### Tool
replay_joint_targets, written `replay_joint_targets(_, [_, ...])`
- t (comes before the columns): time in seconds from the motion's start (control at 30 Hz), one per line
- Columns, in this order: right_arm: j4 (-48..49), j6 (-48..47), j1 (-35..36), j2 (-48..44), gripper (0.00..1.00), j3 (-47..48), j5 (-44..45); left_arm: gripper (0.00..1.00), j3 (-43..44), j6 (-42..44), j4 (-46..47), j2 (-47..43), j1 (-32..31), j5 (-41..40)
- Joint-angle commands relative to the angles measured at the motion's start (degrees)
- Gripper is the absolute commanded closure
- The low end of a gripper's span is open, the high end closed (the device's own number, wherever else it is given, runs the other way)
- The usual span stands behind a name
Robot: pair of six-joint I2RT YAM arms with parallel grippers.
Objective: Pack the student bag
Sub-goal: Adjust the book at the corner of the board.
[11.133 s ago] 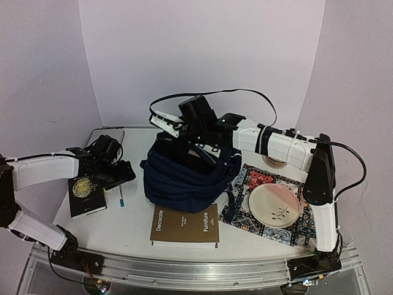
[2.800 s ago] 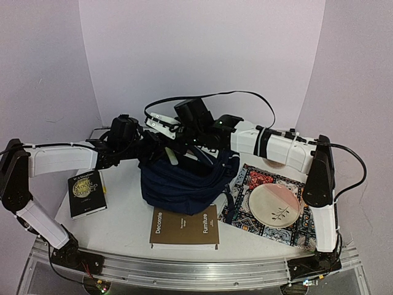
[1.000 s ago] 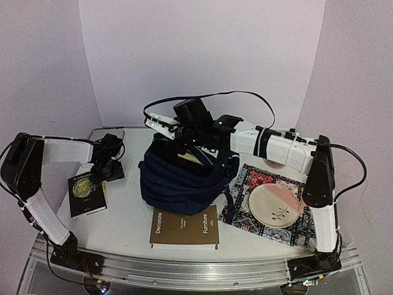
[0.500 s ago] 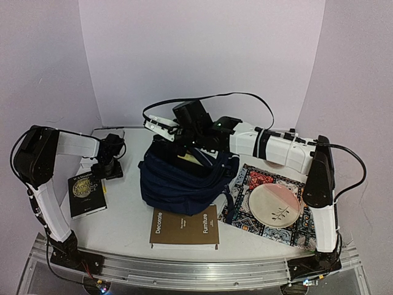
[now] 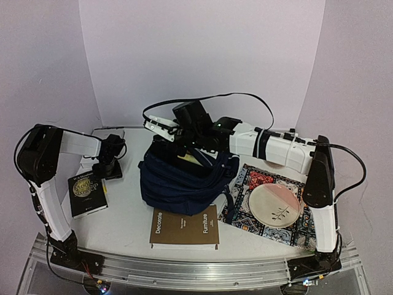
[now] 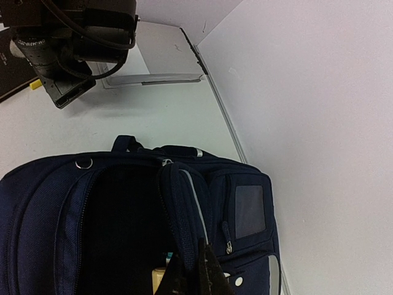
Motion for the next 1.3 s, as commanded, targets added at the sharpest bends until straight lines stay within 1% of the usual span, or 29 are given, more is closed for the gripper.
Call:
replay_joint_targets(0.0, [5.6, -0.3, 0.5, -1.8, 1.00, 0.9, 0.7, 0.31, 0.4, 0.5, 4.3, 3.0, 0.5, 7.2])
replay_joint_targets(0.13, [5.7, -0.4, 0.5, -1.7, 1.00, 1.1, 0.8, 0.33, 0.5, 0.5, 5.9, 2.9, 0.6, 10.2])
replay_joint_targets(0.23, [5.7, -0.5, 0.5, -1.9, 1.00, 1.0, 1.0, 0.33, 0.5, 0.3, 5.9, 2.8, 0.6, 10.9])
replay_joint_targets(0.33, [5.7, -0.6, 0.6, -2.1, 1.00, 0.6, 1.3, 0.33, -1.5, -0.5, 6.2, 2.1, 0.7, 12.1])
replay_joint_targets(0.5, [5.8, -0.4, 0.6, -1.7, 1.00, 0.7, 0.9, 0.36, -6.0, -2.1, 9.6, -0.6, 0.5, 19.4])
replay_joint_targets(0.57, [5.9, -0.1, 0.6, -1.5, 1.00, 1.0, 0.6, 0.36, -7.4, -2.6, 10.2, -1.9, 0.4, 21.1])
replay_joint_targets(0.63, [5.9, 0.1, 0.5, -1.6, 1.00, 1.1, 0.4, 0.34, -8.8, -2.6, 10.2, -3.9, 0.5, 20.6])
replay_joint_targets(0.73, [5.9, -0.1, 0.6, -1.8, 1.00, 1.1, 0.6, 0.32, -11.0, -2.7, 9.4, -6.7, 0.5, 17.5])
replay_joint_targets(0.97, [5.9, -0.2, 0.6, -2.3, 1.00, 0.4, 0.7, 0.29, -13.4, -2.6, 6.5, -9.1, 1.0, 11.7])
replay_joint_targets(1.17, [5.8, -0.1, 0.6, -2.5, 1.00, 0.3, 0.7, 0.29, -11.3, -1.4, 3.9, -9.8, 1.4, 6.9])
replay_joint_targets(1.27, [5.8, -0.3, 0.5, -2.5, 1.00, 0.5, 0.7, 0.30, -9.0, -1.0, 2.8, -10.3, 1.5, 6.9])
